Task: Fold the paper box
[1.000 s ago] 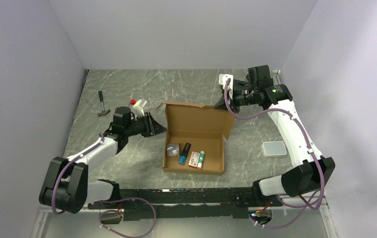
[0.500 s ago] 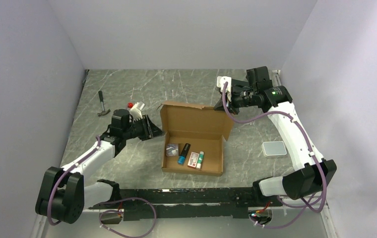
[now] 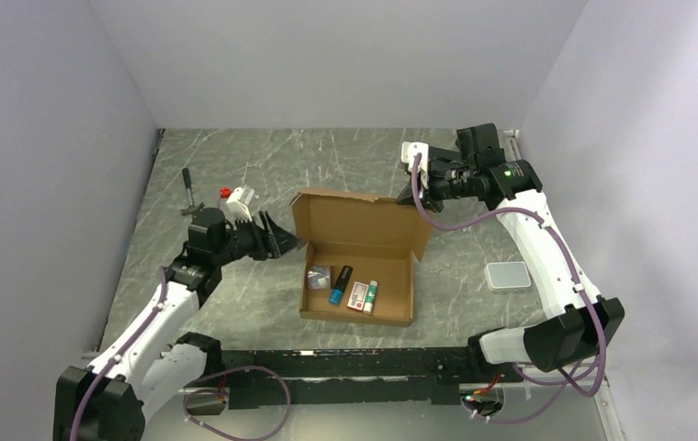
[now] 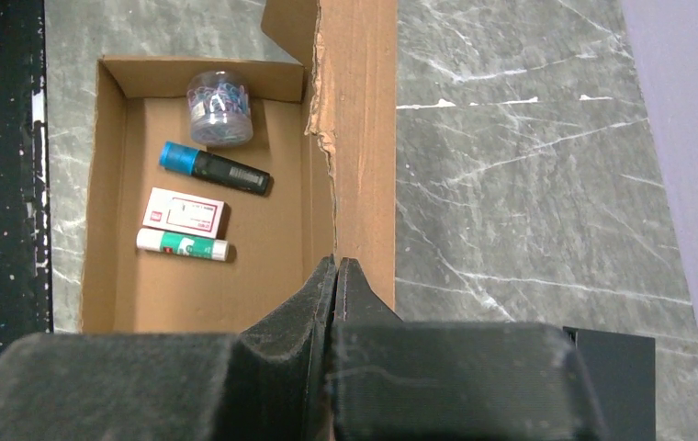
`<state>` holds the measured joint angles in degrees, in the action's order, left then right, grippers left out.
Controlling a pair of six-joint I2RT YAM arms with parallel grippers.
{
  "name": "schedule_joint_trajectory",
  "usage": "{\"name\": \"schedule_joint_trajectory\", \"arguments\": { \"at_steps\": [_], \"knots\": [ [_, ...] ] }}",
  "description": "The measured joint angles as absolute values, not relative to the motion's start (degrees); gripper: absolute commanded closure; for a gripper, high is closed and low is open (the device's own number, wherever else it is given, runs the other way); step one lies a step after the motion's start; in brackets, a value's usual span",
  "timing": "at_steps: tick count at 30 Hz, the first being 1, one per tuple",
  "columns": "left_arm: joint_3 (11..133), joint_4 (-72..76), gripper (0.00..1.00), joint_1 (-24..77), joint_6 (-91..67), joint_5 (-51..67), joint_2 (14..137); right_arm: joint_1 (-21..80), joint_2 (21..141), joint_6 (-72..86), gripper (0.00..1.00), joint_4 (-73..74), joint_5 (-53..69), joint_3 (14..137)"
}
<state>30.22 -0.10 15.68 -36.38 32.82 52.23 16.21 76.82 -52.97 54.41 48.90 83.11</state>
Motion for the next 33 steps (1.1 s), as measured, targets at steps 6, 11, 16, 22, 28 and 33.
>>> {"name": "schedule_joint_trajectory", "arguments": {
  "at_steps": [6, 11, 16, 22, 28, 33],
  "knots": [
    [32.25, -1.89, 0.26, 15.68, -34.74, 28.77, 53.89, 16.23, 76.82, -52.95, 1.0, 54.68, 48.93, 83.18],
    [37.21, -1.3, 0.43, 15.68, -33.67, 28.34, 61.69, 16.23, 76.82, -52.93, 1.0, 55.16, 49.04, 83.5],
    [38.96, 0.21, 0.64, 16.01, -33.56, 28.64, 65.65, 16.23, 76.84, -52.47, 1.0, 55.24, 49.04, 83.61],
    [40.29, 1.52, 0.84, 17.78, -33.06, 28.1, 68.51, 16.27, 76.88, -51.42, 1.0, 55.16, 48.34, 83.64],
    [40.69, 1.58, 0.51, 19.55, -31.38, 26.55, 68.45, 16.49, 76.88, -50.0, 1.0, 54.68, 47.07, 83.64],
    [42.59, -1.76, 0.48, 19.97, -29.85, 24.56, 67.77, 16.67, 76.88, -49.65, 1.0, 54.5, 46.76, 83.64]
  ]
}}
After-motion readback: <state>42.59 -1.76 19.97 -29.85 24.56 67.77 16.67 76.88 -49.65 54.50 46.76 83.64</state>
